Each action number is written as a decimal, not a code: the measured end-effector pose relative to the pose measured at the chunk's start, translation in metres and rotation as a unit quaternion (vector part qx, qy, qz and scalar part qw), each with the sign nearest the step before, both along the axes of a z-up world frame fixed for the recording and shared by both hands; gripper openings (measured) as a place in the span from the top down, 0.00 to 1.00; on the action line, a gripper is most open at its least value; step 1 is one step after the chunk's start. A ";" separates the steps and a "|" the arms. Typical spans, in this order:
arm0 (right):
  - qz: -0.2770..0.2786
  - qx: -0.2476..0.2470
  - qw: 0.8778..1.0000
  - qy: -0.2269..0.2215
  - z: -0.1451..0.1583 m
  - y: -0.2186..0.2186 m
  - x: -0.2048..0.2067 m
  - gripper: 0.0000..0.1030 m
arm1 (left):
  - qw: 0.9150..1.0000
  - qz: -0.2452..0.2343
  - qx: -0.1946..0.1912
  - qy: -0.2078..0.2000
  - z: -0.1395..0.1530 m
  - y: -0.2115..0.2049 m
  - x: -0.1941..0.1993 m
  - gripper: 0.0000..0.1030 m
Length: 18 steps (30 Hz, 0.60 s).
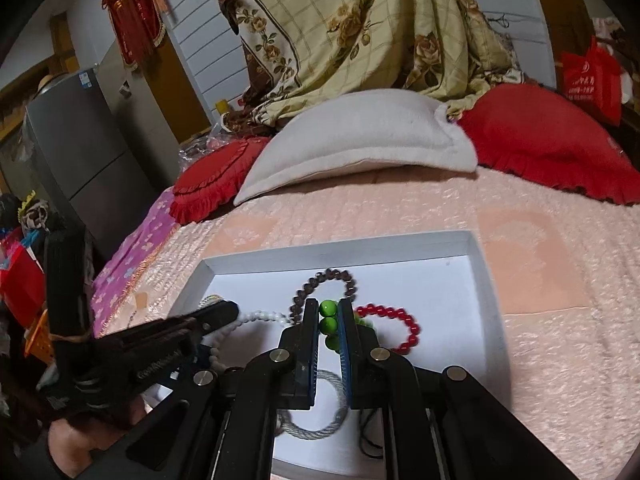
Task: Organize jewelry
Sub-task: 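Lower the black hair tie and green bracelet into the tray and open both grippers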
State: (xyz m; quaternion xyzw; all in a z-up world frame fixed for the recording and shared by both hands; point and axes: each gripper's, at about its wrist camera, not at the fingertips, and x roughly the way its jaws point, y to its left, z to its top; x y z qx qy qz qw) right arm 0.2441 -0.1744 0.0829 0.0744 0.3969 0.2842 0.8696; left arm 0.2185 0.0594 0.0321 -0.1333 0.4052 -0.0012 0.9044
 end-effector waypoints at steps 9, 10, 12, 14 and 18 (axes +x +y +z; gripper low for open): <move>-0.011 0.008 0.999 0.043 -0.024 0.009 0.015 0.92 | 1.000 0.008 0.014 0.024 -0.012 -0.001 -0.001 0.97; -0.018 0.002 0.999 0.049 -0.028 0.007 0.017 0.92 | 1.000 0.008 0.017 0.024 -0.012 -0.001 -0.001 0.97; -0.031 -0.012 0.998 0.060 -0.034 0.001 0.021 0.92 | 1.000 0.006 0.019 0.023 -0.011 -0.003 -0.002 0.97; -0.039 -0.021 0.997 0.069 -0.039 -0.005 0.024 0.92 | 1.000 0.005 0.020 0.023 -0.011 -0.004 -0.002 0.96; -0.042 -0.040 0.995 0.078 -0.047 -0.010 0.026 0.92 | 0.999 0.002 0.034 0.031 -0.015 -0.008 -0.002 0.96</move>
